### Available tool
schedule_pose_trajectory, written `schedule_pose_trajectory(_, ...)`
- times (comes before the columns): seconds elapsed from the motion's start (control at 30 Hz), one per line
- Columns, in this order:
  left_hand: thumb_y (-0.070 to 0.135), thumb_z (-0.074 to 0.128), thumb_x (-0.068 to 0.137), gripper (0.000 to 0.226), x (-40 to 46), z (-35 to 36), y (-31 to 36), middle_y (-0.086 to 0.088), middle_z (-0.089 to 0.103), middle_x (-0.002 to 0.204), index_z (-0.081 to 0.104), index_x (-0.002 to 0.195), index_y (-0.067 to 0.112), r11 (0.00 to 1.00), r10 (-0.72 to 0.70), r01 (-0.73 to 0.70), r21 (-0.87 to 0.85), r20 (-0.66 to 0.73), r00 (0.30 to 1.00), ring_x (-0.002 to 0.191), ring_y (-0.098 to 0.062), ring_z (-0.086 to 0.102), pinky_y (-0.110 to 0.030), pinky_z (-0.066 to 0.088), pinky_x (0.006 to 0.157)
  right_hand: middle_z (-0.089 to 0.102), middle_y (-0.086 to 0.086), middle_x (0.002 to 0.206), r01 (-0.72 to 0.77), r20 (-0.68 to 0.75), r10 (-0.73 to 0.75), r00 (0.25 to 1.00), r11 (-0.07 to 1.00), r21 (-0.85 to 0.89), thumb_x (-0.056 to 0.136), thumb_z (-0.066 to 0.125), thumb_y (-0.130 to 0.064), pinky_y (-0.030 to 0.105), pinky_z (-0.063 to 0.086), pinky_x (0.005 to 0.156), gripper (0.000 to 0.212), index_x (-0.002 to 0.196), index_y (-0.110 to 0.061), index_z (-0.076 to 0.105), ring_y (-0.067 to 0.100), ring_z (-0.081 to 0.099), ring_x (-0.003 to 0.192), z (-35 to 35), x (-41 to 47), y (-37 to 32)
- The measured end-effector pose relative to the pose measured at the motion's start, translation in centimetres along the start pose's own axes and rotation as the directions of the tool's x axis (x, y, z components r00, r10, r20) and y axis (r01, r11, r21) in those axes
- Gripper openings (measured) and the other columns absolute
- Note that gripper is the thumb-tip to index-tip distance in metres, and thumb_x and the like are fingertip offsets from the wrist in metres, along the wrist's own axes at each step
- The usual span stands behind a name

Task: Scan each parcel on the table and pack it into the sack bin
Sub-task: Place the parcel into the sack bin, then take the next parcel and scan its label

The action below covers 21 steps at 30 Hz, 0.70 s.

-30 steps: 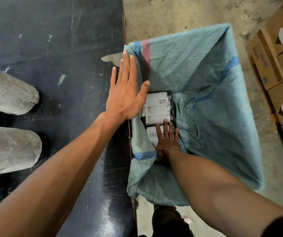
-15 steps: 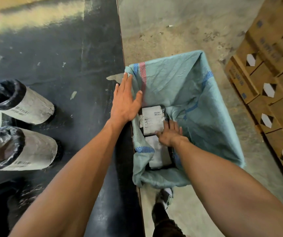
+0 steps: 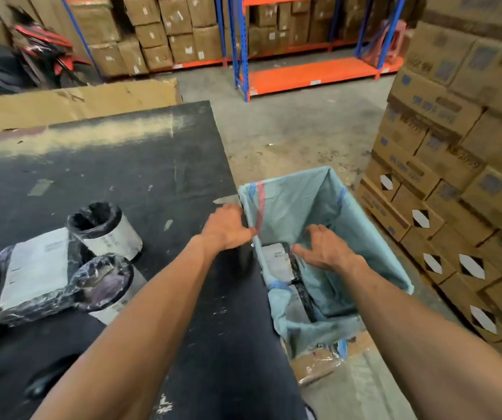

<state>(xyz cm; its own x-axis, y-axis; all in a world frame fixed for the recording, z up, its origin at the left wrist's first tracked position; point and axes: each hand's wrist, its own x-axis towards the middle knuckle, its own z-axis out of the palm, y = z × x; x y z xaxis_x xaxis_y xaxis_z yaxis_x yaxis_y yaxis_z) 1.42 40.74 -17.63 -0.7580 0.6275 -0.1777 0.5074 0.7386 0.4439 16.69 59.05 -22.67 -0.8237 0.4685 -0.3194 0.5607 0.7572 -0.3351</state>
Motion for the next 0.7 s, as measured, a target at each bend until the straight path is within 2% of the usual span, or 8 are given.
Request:
schedule_pose_trajectory(0.07,0.045,0.069,0.084,0.059,-1.0,-2.6,0.0,-0.015,0.056,0.135,0.057,0.128,0.007,0.994,0.036,-0.035,0.107,-0.007,0.999,0.123,-0.035,0.055,-0.042,0.048,0.1,0.049,0.015,0.153,0.005,-0.043,-0.006,0.999,1.0,-0.016,0.097,0.058,-0.06,0.045,0.043,0.111,0.074,0.149,-0.008,0.046,0.033,0.049,0.14,-1.4,-1.2,-1.8)
schedule_pose_trajectory(0.13,0.046,0.066,0.085,0.064,-2.0,-5.3,-0.6,-0.016,0.053,0.137,0.053,0.132,0.005,0.988,0.064,-0.057,0.144,-0.041,0.997,0.125,-0.035,0.051,-0.043,0.046,0.102,0.049,0.014,0.154,0.013,-0.084,-0.017,0.996,0.999,-0.039,0.098,0.058,-0.06,0.044,0.041,0.112,0.074,0.149,-0.007,0.045,0.032,0.048,0.141,-2.9,-2.3,-4.0)
schedule_pose_trajectory(0.27,0.048,0.065,0.086,0.065,-4.4,-10.7,-3.7,-0.017,0.053,0.135,0.054,0.131,0.003,0.987,0.1,-0.083,0.141,-0.12,0.988,0.124,-0.034,0.05,-0.043,0.046,0.101,0.046,0.013,0.16,0.057,-0.189,-0.064,0.98,0.997,-0.045,0.097,0.057,-0.065,0.043,0.038,0.119,0.083,0.155,-0.007,0.043,0.03,0.045,0.146,-5.1,-4.3,-9.3)
schedule_pose_trajectory(0.33,0.048,0.064,0.087,0.063,-6.0,-13.1,-5.8,-0.017,0.054,0.135,0.055,0.129,0.002,0.99,0.098,-0.078,0.117,-0.183,0.978,0.123,-0.034,0.051,-0.042,0.046,0.101,0.049,0.013,0.158,0.089,-0.229,-0.093,0.969,0.996,-0.027,0.096,0.057,-0.065,0.043,0.04,0.117,0.082,0.153,-0.007,0.047,0.029,0.048,0.144,-5.7,-5.1,-12.3)
schedule_pose_trajectory(0.43,0.046,0.063,0.089,0.058,-8.5,-16.3,-9.8,-0.017,0.054,0.133,0.056,0.126,0.001,0.997,0.074,-0.06,0.056,-0.281,0.957,0.121,-0.033,0.051,-0.041,0.046,0.1,0.059,0.013,0.149,0.166,-0.297,-0.166,0.94,0.986,-0.027,0.093,0.056,-0.071,0.044,0.046,0.112,0.083,0.146,-0.008,0.053,0.03,0.056,0.136,-6.2,-6.2,-17.1)
schedule_pose_trajectory(0.57,0.044,0.061,0.091,0.054,-11.8,-18.4,-16.1,-0.019,0.056,0.127,0.056,0.122,0.0,1.0,-0.007,0.003,-0.011,-0.402,0.916,0.117,-0.034,0.052,-0.041,0.045,0.097,0.062,0.011,0.145,0.27,-0.323,-0.273,0.906,0.961,-0.054,0.091,0.06,-0.072,0.044,0.047,0.111,0.083,0.145,-0.01,0.055,0.029,0.058,0.134,-5.7,-7.9,-24.1)
schedule_pose_trajectory(0.63,0.044,0.06,0.092,0.054,-13.4,-18.5,-19.3,-0.021,0.056,0.128,0.056,0.122,-0.001,0.999,-0.054,0.05,-0.021,-0.433,0.9,0.119,-0.037,0.051,-0.043,0.045,0.099,0.06,0.008,0.147,0.326,-0.329,-0.334,0.883,0.942,-0.08,0.087,0.055,-0.079,0.046,0.047,0.111,0.088,0.146,-0.014,0.054,0.026,0.058,0.133,-5.1,-8.9,-27.5)
schedule_pose_trajectory(0.7,0.042,0.058,0.095,0.055,-14.9,-18.1,-22.4,-0.023,0.053,0.131,0.053,0.127,-0.003,0.996,-0.087,0.093,-0.008,-0.434,0.897,0.122,-0.039,0.049,-0.044,0.043,0.102,0.058,0.007,0.148,0.4,-0.315,-0.418,0.852,0.908,-0.123,0.09,0.055,-0.077,0.045,0.047,0.111,0.084,0.147,-0.015,0.052,0.025,0.057,0.133,-4.5,-10.0,-30.7)
